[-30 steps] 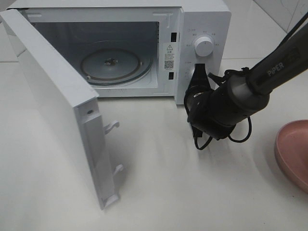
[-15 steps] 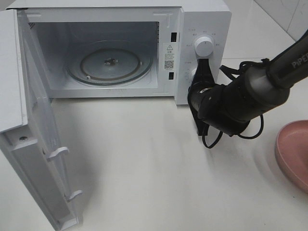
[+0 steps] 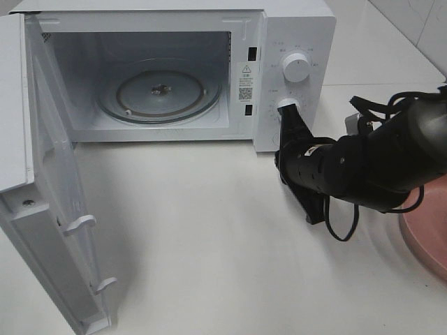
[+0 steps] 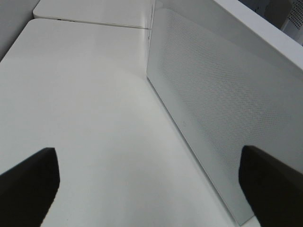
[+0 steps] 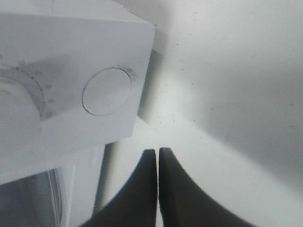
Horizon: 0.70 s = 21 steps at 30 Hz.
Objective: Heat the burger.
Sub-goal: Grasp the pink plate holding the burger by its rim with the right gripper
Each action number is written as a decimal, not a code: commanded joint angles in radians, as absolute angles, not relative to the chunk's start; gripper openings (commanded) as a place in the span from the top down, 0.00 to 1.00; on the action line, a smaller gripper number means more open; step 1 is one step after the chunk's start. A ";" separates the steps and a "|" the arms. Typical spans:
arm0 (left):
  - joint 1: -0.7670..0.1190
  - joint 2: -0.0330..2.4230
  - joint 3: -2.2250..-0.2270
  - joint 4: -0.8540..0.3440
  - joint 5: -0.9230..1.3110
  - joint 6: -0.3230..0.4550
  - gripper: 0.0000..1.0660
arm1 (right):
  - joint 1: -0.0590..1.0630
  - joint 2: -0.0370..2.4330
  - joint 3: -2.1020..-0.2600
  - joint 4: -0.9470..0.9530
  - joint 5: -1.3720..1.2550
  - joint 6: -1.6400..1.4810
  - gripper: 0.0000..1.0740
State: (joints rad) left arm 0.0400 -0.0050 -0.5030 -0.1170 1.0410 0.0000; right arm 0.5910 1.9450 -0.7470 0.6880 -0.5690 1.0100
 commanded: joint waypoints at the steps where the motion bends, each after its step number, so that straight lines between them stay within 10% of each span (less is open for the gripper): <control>1: 0.043 -0.003 -0.503 -0.123 1.032 0.000 0.08 | 0.595 1.884 -0.708 0.631 -0.517 0.913 1.00; 21: 0.043 -0.003 -0.503 -0.123 1.032 0.000 0.08 | 0.592 1.660 -0.686 0.571 -0.035 0.000 0.96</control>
State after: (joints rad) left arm 0.0400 -0.0050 -0.5030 -0.1170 1.0410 0.0000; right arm 0.5910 1.6750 -0.6840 0.5880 -0.0620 0.0610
